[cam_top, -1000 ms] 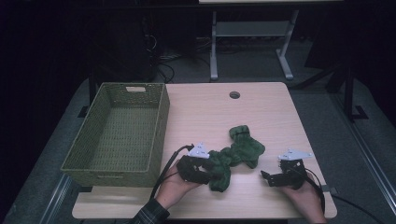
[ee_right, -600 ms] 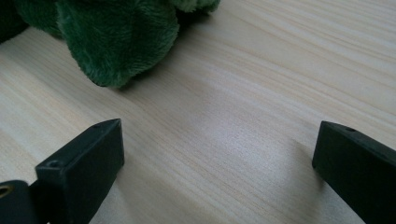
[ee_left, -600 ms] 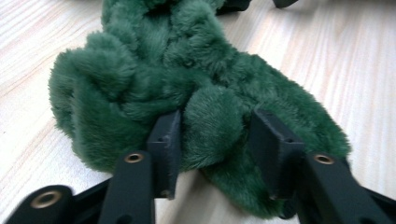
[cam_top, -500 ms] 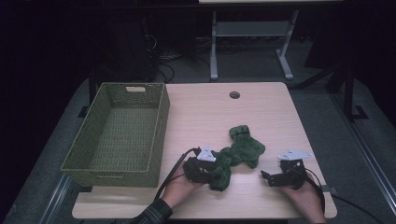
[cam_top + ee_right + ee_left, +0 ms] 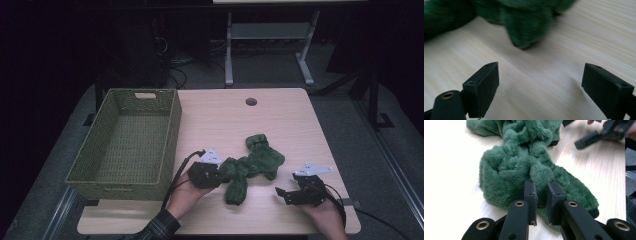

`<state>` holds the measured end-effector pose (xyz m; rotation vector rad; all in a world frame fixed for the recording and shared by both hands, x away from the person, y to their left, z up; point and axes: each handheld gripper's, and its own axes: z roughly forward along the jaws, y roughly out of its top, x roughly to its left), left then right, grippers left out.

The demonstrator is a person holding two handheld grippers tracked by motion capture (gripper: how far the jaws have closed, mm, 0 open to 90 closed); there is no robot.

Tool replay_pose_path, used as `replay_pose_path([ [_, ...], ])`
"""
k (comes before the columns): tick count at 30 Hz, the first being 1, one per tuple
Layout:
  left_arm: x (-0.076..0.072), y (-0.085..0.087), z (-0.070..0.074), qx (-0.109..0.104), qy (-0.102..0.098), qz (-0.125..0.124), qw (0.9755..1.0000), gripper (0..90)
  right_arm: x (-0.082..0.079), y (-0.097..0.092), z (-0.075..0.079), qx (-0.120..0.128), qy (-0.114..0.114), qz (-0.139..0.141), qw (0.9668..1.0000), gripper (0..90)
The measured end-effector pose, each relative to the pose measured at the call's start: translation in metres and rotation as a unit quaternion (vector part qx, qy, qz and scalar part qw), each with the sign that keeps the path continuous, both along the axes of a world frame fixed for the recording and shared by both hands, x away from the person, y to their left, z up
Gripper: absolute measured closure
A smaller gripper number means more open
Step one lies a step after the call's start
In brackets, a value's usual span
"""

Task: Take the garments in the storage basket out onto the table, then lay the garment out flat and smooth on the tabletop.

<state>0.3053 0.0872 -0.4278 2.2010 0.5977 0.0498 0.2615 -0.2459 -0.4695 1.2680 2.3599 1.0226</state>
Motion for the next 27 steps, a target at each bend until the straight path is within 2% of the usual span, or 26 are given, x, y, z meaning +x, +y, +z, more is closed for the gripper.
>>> replay_pose_path([
  [6, 0.003, 0.006, 0.003, -0.01, -0.002, 0.001, 0.9999, 80.4, -0.011, 0.023, 0.011, 0.043, -0.001, 0.039, 0.9983, 15.0],
  [9, 0.004, 0.007, 0.004, -0.012, -0.005, 0.001, 0.9999, 80.5, -0.015, 0.04, 0.012, 0.048, 0.006, 0.065, 0.9967, 15.0],
  [11, 0.005, 0.007, 0.004, -0.014, -0.006, 0.001, 0.9999, 80.5, -0.018, 0.053, 0.011, 0.055, 0.011, 0.088, 0.9946, 15.0],
  [16, 0.003, 0.004, 0.005, -0.013, -0.006, 0.002, 0.9999, 80.5, -0.026, 0.08, 0.011, 0.078, 0.021, 0.122, 0.9892, 15.1],
  [19, 0.002, 0.003, 0.005, -0.011, -0.007, 0.0, 0.9999, 80.5, -0.025, 0.091, 0.008, 0.073, 0.023, 0.139, 0.9873, 15.1],
  [22, 0.003, 0.002, 0.004, -0.013, -0.005, -0.001, 0.9999, 80.5, -0.023, 0.098, 0.005, 0.073, 0.033, 0.144, 0.9863, 17.6],
  [27, 0.004, 0.004, 0.004, -0.015, -0.004, -0.001, 0.9999, 80.5, -0.019, 0.102, 0.001, 0.079, 0.038, 0.147, 0.9853, 31.0],
])
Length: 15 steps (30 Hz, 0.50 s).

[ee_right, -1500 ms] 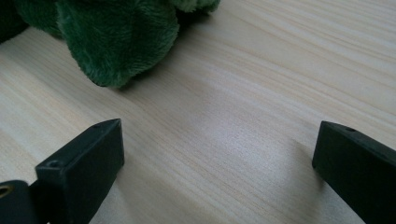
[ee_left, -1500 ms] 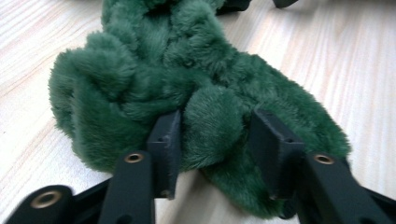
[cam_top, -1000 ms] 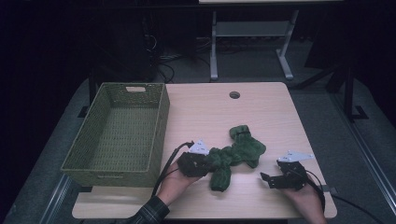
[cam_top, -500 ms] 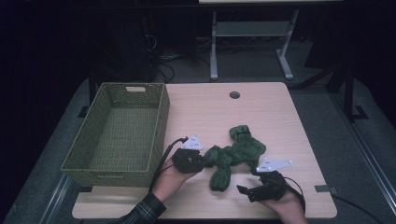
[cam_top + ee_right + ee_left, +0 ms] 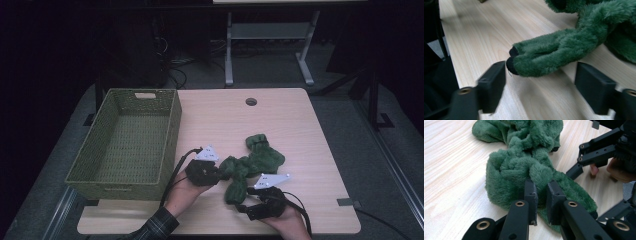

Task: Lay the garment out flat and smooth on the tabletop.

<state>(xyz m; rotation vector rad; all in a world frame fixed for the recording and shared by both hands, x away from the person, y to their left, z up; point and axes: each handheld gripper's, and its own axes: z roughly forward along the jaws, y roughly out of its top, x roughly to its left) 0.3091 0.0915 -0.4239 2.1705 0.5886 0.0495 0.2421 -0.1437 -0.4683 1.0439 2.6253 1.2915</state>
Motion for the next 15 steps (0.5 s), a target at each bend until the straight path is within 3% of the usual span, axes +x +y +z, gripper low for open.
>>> replay_pose_path([
  [4, -0.001, 0.0, 0.001, -0.002, 0.001, 0.003, 1.0, 80.5, 0.001, 0.001, -0.001, 0.012, 0.005, 0.003, 0.9999, 42.3],
  [6, 0.0, 0.0, 0.001, -0.003, 0.001, 0.002, 1.0, 80.5, 0.001, 0.001, -0.001, 0.012, 0.004, 0.008, 0.9999, 57.7],
  [9, 0.0, 0.001, 0.001, -0.004, 0.004, 0.003, 1.0, 80.8, 0.003, -0.001, 0.0, 0.015, -0.001, 0.009, 0.9999, 74.0],
  [15, -0.001, 0.004, 0.004, -0.009, 0.004, 0.006, 0.9999, 82.3, 0.005, -0.01, 0.003, -0.01, -0.006, 0.013, 0.9999, 78.9],
])
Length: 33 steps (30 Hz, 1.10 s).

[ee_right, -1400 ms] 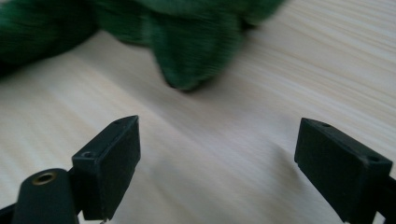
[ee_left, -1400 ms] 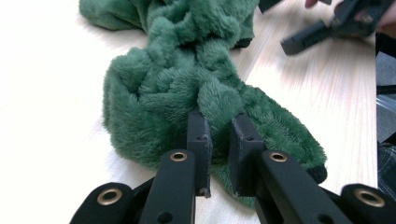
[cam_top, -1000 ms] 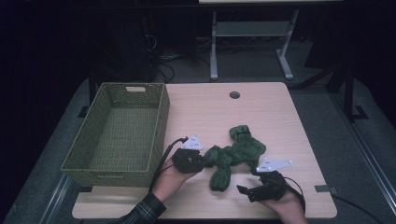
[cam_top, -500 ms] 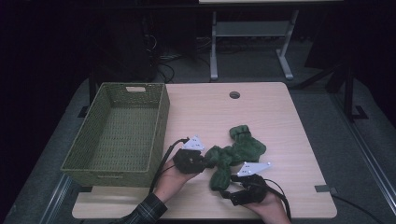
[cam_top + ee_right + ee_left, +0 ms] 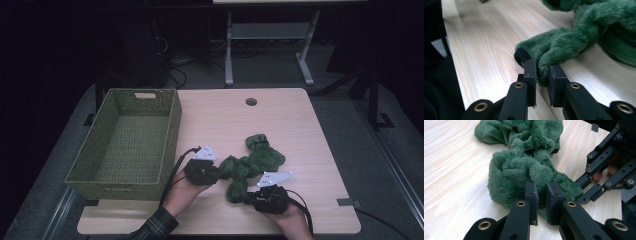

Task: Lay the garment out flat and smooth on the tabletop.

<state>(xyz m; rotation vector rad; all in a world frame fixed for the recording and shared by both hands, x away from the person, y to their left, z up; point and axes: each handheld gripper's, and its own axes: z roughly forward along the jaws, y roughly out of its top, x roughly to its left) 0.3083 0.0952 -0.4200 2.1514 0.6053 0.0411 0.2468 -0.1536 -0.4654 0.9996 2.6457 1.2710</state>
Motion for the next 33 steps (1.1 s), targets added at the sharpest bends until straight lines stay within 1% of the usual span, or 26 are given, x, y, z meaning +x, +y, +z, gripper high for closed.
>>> replay_pose_path([
  [2, 0.0, 0.002, 0.002, -0.004, 0.0, 0.002, 1.0, 83.2, 0.0, -0.006, 0.002, -0.011, -0.006, 0.0, 0.9999, 78.9],
  [4, 0.0, 0.003, 0.003, -0.007, 0.0, 0.002, 1.0, 83.7, 0.0, -0.014, 0.004, -0.013, -0.002, -0.008, 0.9999, 78.9],
  [7, -0.001, 0.005, 0.005, -0.018, 0.009, 0.002, 0.9998, 83.8, 0.002, -0.029, 0.007, -0.019, -0.009, -0.016, 0.9996, 78.8],
  [11, -0.004, 0.007, 0.007, -0.014, 0.012, 0.001, 0.9998, 84.1, 0.004, -0.047, 0.009, -0.032, -0.015, -0.031, 0.9989, 78.9],
  [15, -0.005, 0.009, 0.005, -0.01, 0.018, 0.005, 0.9998, 84.3, 0.007, -0.066, 0.012, -0.043, -0.024, -0.05, 0.9975, 79.0],
  [20, -0.006, 0.013, 0.0, -0.002, 0.04, 0.006, 0.9992, 84.4, 0.01, -0.09, 0.014, -0.057, -0.021, -0.075, 0.9954, 79.6],
  [21, -0.008, 0.014, -0.001, -0.001, 0.047, 0.007, 0.9989, 84.5, 0.01, -0.095, 0.014, -0.058, -0.02, -0.079, 0.995, 79.9],
  [25, -0.012, 0.019, -0.008, 0.01, 0.07, 0.001, 0.9975, 84.8, 0.013, -0.115, 0.016, -0.059, -0.016, -0.095, 0.9936, 79.9],
  [26, -0.012, 0.02, -0.01, 0.009, 0.076, 0.002, 0.9971, 84.8, 0.014, -0.118, 0.016, -0.056, -0.015, -0.096, 0.9937, 79.9],
  [28, -0.011, 0.02, -0.015, 0.016, 0.087, 0.001, 0.9961, 84.5, 0.017, -0.122, 0.015, -0.058, -0.011, -0.094, 0.9938, 79.4],
  [29, -0.01, 0.019, -0.017, 0.022, 0.089, 0.001, 0.9958, 83.8, 0.018, -0.121, 0.014, -0.056, -0.007, -0.094, 0.9939, 78.3],
  [31, -0.009, 0.017, -0.022, 0.032, 0.086, 0.006, 0.9957, 79.5, 0.02, -0.12, 0.013, -0.061, -0.013, -0.094, 0.9936, 73.4],
  [32, -0.01, 0.017, -0.021, 0.034, 0.081, 0.008, 0.9961, 75.6, 0.021, -0.119, 0.013, -0.061, -0.016, -0.099, 0.9931, 68.6],
  [33, -0.011, 0.018, -0.019, 0.03, 0.075, 0.014, 0.9966, 72.1, 0.021, -0.119, 0.014, -0.061, -0.018, -0.1, 0.9929, 68.0],
])
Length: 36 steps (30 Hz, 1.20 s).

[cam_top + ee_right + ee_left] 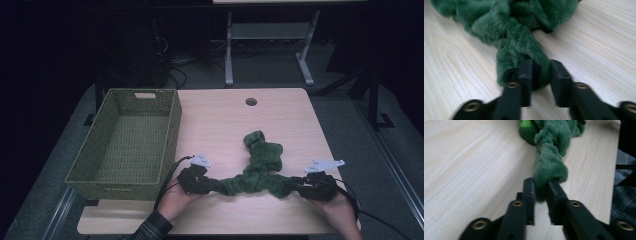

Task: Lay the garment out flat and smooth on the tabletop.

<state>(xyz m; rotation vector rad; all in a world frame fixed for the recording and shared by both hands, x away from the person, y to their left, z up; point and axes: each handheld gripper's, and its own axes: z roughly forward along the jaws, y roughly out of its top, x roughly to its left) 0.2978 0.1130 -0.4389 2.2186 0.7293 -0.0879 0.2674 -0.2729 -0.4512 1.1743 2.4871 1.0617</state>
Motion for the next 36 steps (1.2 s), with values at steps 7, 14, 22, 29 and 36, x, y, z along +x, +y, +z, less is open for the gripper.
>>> replay_pose_path([
  [7, -0.006, -0.002, 0.021, -0.02, -0.03, -0.008, 0.9993, 75.1, -0.011, -0.007, 0.02, 0.012, -0.034, -0.013, 0.9993, 65.5],
  [14, -0.007, -0.027, 0.016, -0.011, -0.034, -0.041, 0.9985, 88.6, -0.015, 0.006, 0.02, 0.017, -0.033, 0.015, 0.9992, 79.4],
  [22, 0.015, -0.043, -0.017, 0.049, -0.022, -0.041, 0.9977, 89.3, 0.0, 0.019, -0.002, -0.037, -0.003, 0.022, 0.9991, 83.9],
  [29, 0.015, -0.04, -0.021, 0.06, -0.015, -0.046, 0.997, 89.8, 0.002, 0.02, -0.01, -0.047, 0.007, 0.023, 0.9986, 85.8],
  [36, -0.001, -0.026, -0.019, 0.067, -0.002, -0.053, 0.9964, 89.8, -0.008, 0.027, -0.01, -0.042, 0.014, 0.045, 0.998, 85.9],
])
